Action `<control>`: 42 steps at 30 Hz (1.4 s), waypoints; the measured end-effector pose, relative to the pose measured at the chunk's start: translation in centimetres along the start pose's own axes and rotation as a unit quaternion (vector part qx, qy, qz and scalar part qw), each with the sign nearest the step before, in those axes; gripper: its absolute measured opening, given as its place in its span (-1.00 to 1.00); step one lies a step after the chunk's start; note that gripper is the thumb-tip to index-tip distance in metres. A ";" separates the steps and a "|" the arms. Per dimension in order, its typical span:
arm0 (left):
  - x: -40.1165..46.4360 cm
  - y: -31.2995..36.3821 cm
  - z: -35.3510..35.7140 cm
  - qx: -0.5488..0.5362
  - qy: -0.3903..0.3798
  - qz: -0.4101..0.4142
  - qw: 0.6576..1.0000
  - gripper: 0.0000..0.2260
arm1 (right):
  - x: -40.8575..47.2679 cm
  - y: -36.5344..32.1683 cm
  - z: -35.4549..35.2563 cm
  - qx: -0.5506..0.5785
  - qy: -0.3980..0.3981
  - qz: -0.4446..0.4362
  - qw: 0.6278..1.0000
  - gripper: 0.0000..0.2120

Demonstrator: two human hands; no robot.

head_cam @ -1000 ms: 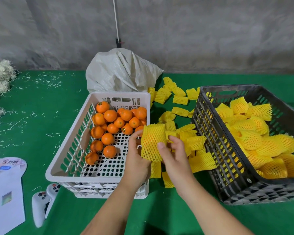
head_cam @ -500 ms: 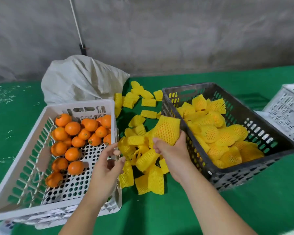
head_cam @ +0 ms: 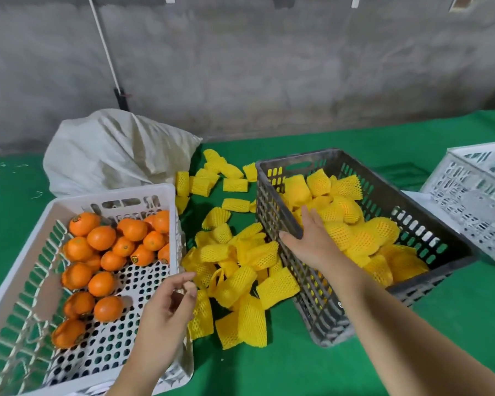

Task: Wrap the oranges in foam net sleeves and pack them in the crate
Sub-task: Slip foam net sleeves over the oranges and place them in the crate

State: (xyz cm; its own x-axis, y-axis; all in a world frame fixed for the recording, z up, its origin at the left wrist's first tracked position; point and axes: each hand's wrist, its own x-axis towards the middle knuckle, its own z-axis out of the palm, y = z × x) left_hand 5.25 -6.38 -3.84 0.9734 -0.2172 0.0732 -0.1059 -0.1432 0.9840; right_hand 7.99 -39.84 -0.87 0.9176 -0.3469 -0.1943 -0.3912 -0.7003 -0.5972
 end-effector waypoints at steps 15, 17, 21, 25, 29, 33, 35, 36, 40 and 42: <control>1.0 -0.4 -0.7 -0.193 0.088 -0.080 0.974 -0.83 | -4.8 -3.4 14.7 -0.230 -0.222 -0.152 0.935 -0.61; 1.5 -0.4 -1.3 -0.199 0.076 -0.089 0.973 -0.84 | -5.0 -3.8 15.6 -0.287 -0.206 -0.155 0.923 -0.58; 4.8 -1.5 -4.9 -0.043 0.074 -0.105 0.991 -0.86 | -4.0 -7.3 14.2 -0.173 -0.033 -0.145 0.974 -0.52; 9.3 -3.9 -7.9 0.189 0.093 -0.137 0.968 -0.60 | -4.9 -15.4 15.3 0.113 0.063 -0.192 0.973 -0.40; 12.4 -6.8 -8.5 0.460 -0.077 -0.113 0.878 -0.48 | -7.0 -20.6 20.5 -0.036 -0.005 -0.230 0.973 -0.24; 14.2 -10.1 -10.2 0.641 -0.122 -0.030 0.757 -0.37 | -6.6 -20.3 22.5 -0.178 0.012 -0.207 0.962 -0.13; 15.5 -10.8 -10.3 0.634 -0.116 -0.026 0.764 -0.34 | -6.3 -20.0 22.8 -0.189 0.012 -0.205 0.960 -0.13; 16.3 -11.1 -10.0 0.627 -0.121 -0.028 0.769 -0.34 | -6.3 -20.1 22.9 -0.194 0.010 -0.201 0.960 -0.17; 19.2 -11.9 -8.6 0.644 -0.142 -0.068 0.748 -0.41 | -6.2 -21.0 22.5 -0.200 0.043 -0.184 0.961 -0.40; 19.2 -12.4 -7.9 0.679 -0.102 -0.067 0.724 -0.45 | -6.1 -20.7 22.8 -0.219 0.050 -0.198 0.954 -0.42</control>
State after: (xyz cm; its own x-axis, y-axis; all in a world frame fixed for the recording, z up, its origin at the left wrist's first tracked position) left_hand 26.89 -1.16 -13.34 0.9579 -0.2314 -0.1703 -0.2499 -0.9634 -0.0970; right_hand 12.10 -9.01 -5.05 0.9967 -0.0435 0.0679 -0.0274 -0.9746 -0.2222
